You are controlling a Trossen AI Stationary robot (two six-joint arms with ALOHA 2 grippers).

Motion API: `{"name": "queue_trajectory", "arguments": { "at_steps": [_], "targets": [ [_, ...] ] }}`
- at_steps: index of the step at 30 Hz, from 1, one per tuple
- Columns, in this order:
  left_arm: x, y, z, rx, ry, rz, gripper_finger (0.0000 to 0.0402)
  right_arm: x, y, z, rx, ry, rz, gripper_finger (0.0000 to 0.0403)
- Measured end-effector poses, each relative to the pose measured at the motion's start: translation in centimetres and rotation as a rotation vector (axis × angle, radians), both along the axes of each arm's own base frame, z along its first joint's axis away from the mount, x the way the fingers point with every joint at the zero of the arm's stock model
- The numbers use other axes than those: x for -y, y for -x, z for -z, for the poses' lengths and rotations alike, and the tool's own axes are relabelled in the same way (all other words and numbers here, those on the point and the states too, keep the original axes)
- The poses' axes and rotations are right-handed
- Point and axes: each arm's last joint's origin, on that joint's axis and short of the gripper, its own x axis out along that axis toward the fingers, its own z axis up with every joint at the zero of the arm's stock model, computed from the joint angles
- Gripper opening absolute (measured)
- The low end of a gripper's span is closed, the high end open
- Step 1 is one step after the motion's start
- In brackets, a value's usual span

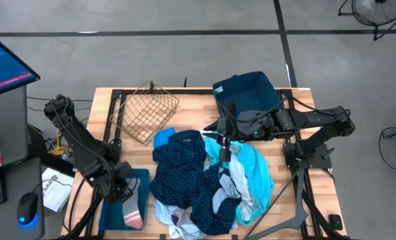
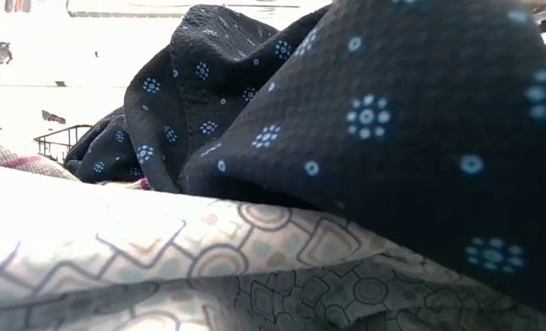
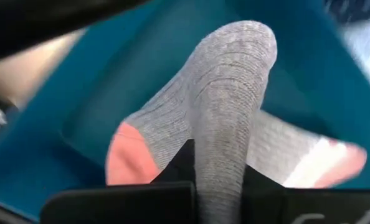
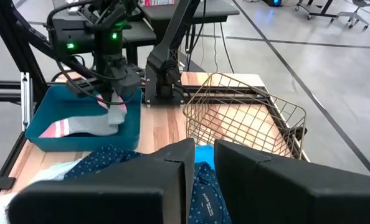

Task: Pick & Place Cloths
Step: Put the gray sock into the blue bin

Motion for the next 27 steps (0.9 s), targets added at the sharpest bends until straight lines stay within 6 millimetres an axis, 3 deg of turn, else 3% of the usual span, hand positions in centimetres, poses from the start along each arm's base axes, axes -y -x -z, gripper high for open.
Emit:
{"name": "queue_trajectory", "arguments": {
  "at_steps": [6, 12, 27],
  "targets": [
    [1.3, -0.8, -0.3, 0.048, 0.140, 0.012, 0.0003, 0.0, 0.0, 0.0, -0.001, 0.000, 0.000, 0.0059],
    [1.7, -1.4, -0.6, 0.170, 0.156, -0.014, 0.0020, 0.0, 0.0, 0.3, -0.009, 0.002, 0.000, 0.0059],
    [2.3, -1.7, -0.9, 0.151, 0.250, 0.093, 0.0190, 0.0, -0.1, 0.8, -0.024, 0.005, 0.000, 0.0059]
  ]
}}
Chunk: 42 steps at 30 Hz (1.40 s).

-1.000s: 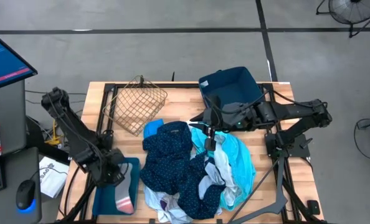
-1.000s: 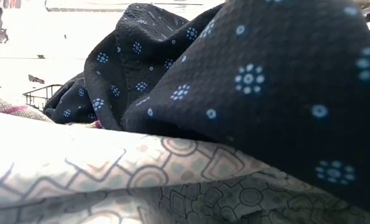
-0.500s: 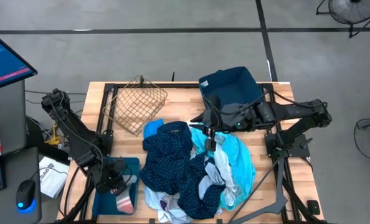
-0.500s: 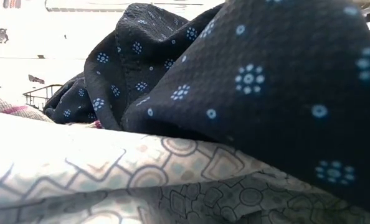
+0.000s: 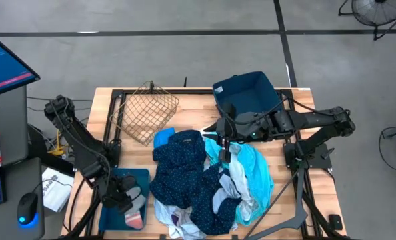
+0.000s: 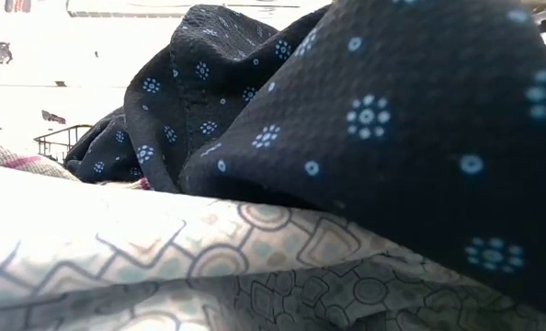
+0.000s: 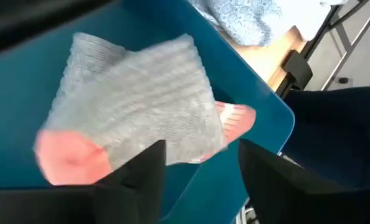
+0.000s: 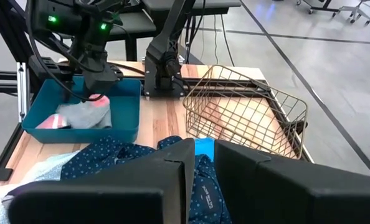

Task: Pick & Place Cloths
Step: Put the gray sock into the blue bin, then put the blue shorts into the brown wire basket

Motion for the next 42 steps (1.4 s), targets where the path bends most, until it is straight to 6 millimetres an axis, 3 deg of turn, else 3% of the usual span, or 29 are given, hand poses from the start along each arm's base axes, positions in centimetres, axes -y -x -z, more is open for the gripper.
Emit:
{"name": "queue_trajectory", "arguments": {
  "at_steps": [6, 11, 20, 24, 28, 33, 38, 42],
  "targets": [
    [-0.1, -0.6, -0.2, 0.020, 0.027, -0.027, 0.0230, 0.0, 0.0, 0.0, -0.001, 0.000, 0.000, 0.0059],
    [-0.8, -2.0, -2.1, 0.218, 0.111, -0.033, 0.0232, -0.1, 0.0, 0.0, -0.001, 0.000, -0.002, 0.0059],
    [-6.2, -4.3, -6.0, 0.606, 0.021, -0.136, 0.0216, -1.3, 0.6, -0.1, -0.006, -0.001, -0.042, 0.0059],
    [-8.5, -5.6, -6.9, 0.723, -0.047, -0.198, 0.0216, -2.0, 1.2, 0.6, -0.085, -0.045, -0.031, 0.0059],
    [-10.0, -6.6, -7.9, 0.826, -0.049, -0.207, 0.0216, -2.2, 1.9, 2.4, -0.246, -0.127, 0.062, 0.0060],
    [-11.6, -6.4, -9.6, 0.978, -0.047, -0.217, 0.0216, -2.7, 0.5, 6.1, -0.462, -0.112, 0.135, 0.0090],
    [-13.0, -4.3, -11.5, 1.096, -0.043, -0.270, 0.0216, -3.9, -1.1, 9.9, -0.641, -0.063, 0.161, 0.0168],
    [-13.6, -2.2, -12.8, 1.183, -0.025, -0.305, 0.0216, -4.7, -0.6, 12.0, -0.801, -0.063, 0.242, 0.0243]
  ]
}}
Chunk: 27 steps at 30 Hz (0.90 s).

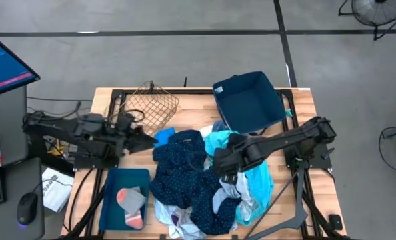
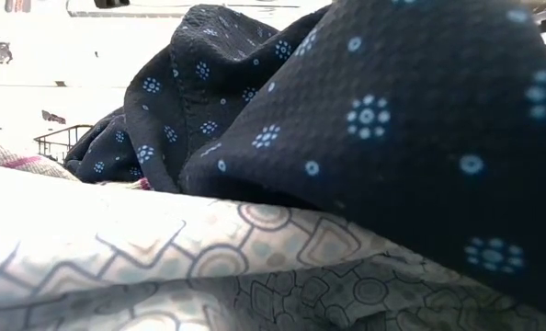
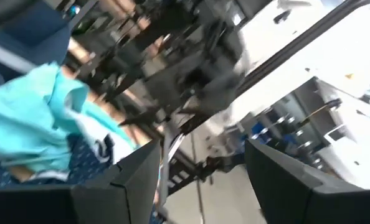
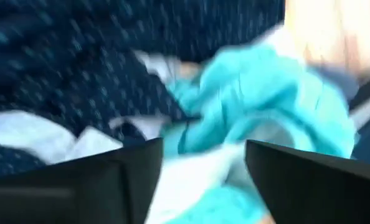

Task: Pick & Place Cloths
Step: Put the blue shorts into the brown wire basket

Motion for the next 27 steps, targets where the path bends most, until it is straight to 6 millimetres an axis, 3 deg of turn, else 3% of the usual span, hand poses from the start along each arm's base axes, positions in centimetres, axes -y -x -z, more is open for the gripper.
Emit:
{"name": "queue_trajectory", "arguments": {
  "at_steps": [4, 12, 19, 27],
  "targets": [
    [-0.3, 1.5, -0.8, 0.063, 0.014, -0.005, 0.0216, -0.6, 1.4, 1.1, -0.064, 0.001, 0.211, 0.0288],
    [-0.5, 2.0, -1.1, 0.096, -0.022, -0.011, 0.0216, -1.3, 4.9, 4.4, -0.112, -0.198, 0.527, 0.0297],
    [-0.4, 1.7, -0.9, 0.084, -0.033, -0.011, 0.0216, -1.1, 7.0, 8.2, -0.015, -0.337, 0.612, 0.0297],
    [-0.5, 1.6, -0.9, 0.084, -0.029, -0.040, 0.0216, -0.3, 8.8, 13.3, -0.063, -0.286, 0.676, 0.0294]
  ]
}}
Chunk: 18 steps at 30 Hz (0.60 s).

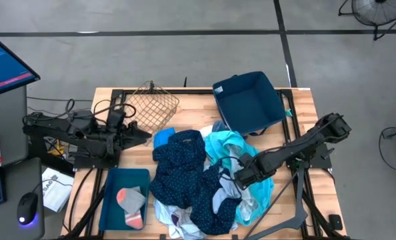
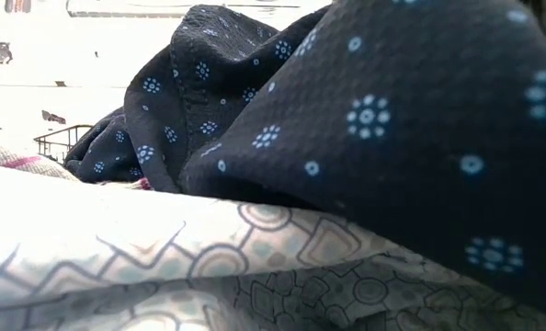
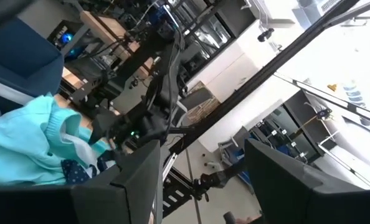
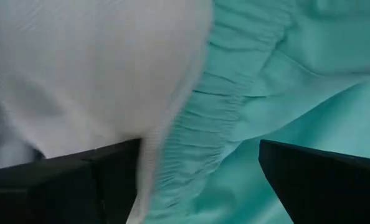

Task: Pick & Place Cloths
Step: Put the blue shorts into the brown wire basket

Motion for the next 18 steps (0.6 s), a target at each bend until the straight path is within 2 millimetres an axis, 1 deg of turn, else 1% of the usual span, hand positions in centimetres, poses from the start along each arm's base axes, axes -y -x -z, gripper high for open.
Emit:
{"name": "queue_trajectory", "arguments": {
  "at_steps": [2, 4, 6, 9, 10, 12, 14, 15, 18],
  "targets": [
    [0.0, 0.0, 0.0, 0.001, 0.000, -0.001, 0.0216, 0.1, 0.1, 0.8, -0.010, 0.003, 0.014, 0.0279],
    [0.0, 0.0, 0.0, 0.001, 0.000, -0.001, 0.0216, 0.0, 0.1, 1.3, -0.013, 0.004, 0.016, 0.0240],
    [0.0, 0.0, 0.0, 0.000, -0.001, -0.001, 0.0216, -0.1, -0.1, 1.8, -0.008, -0.007, 0.009, 0.0174],
    [0.0, 0.0, 0.0, 0.001, -0.001, -0.002, 0.0216, -0.2, -0.3, 2.7, -0.002, -0.037, -0.009, 0.0047],
    [0.0, 0.0, 0.0, 0.001, -0.001, -0.002, 0.0216, -0.2, -0.4, 2.8, 0.005, -0.041, -0.020, 0.0025],
    [0.0, 0.0, 0.0, 0.001, -0.001, -0.005, 0.0216, -0.3, -0.6, 2.6, 0.008, -0.042, -0.021, 0.0017],
    [0.0, 0.0, 0.0, 0.001, -0.001, -0.005, 0.0216, -0.3, -0.7, 1.7, 0.008, -0.038, -0.022, 0.0008],
    [0.0, 0.0, 0.0, 0.001, -0.001, -0.005, 0.0216, -0.4, -0.8, 0.7, 0.019, -0.038, -0.030, 0.0006],
    [0.0, 0.0, 0.0, 0.001, -0.002, -0.005, 0.0216, -0.3, -1.1, -3.0, 0.078, -0.013, -0.058, 0.0004]
  ]
}}
